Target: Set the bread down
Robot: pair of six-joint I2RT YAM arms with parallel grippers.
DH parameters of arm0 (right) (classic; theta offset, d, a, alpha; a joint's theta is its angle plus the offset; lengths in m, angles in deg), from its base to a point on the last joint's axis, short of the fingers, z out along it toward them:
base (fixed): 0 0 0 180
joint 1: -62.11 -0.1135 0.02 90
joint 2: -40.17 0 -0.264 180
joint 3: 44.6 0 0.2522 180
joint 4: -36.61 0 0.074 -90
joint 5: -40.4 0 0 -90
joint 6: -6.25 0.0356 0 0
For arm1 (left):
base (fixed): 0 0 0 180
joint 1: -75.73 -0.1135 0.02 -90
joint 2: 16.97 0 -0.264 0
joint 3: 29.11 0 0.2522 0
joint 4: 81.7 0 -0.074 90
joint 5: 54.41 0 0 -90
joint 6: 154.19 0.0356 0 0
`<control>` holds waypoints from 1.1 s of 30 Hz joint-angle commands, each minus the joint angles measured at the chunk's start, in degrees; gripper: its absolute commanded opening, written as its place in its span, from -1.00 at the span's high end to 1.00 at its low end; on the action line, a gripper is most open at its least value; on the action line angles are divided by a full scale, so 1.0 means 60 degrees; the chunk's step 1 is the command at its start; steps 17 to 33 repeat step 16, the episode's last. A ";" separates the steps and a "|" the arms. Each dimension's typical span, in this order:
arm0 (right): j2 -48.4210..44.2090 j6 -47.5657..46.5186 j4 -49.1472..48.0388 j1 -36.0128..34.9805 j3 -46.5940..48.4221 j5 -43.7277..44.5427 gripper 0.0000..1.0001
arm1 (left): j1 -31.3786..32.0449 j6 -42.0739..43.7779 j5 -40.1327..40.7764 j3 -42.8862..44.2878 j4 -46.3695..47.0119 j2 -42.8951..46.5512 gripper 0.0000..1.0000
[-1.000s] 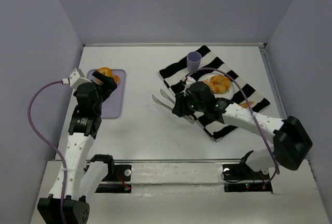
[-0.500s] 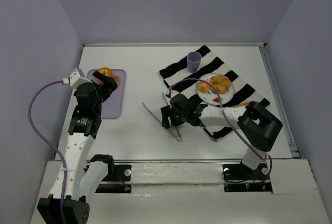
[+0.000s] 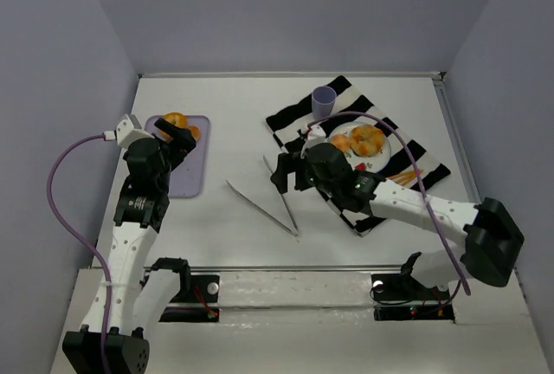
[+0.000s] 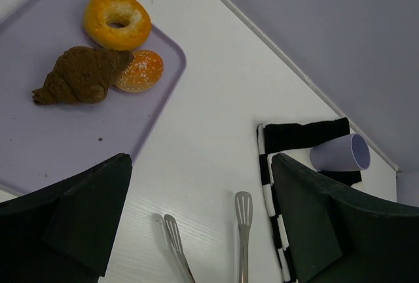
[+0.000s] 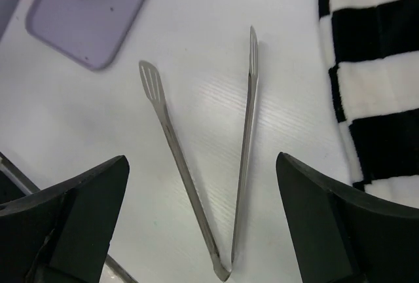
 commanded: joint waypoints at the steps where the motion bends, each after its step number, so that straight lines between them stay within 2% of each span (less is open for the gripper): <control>1: -0.1673 -0.0581 0.0150 -0.0070 0.0031 0.1350 -1.00 | 0.0021 -0.0003 0.0004 0.0047 0.0367 0.0201 -0.98; 6: -0.3561 -0.0626 0.0121 -0.0070 -0.0247 0.2799 -1.00 | 0.0021 -0.0002 0.0136 0.0048 0.0338 0.0245 -0.98; 11: -0.4590 -0.0656 -0.0114 -0.0070 -0.0847 0.3694 -1.00 | 0.0021 -0.0002 0.0122 0.0062 0.0353 0.0230 -0.98; 33: -0.4869 -0.0831 -0.0114 -0.0070 -0.1141 0.3914 -1.00 | 0.0021 0.0012 0.0092 0.0077 0.0338 0.0172 -0.98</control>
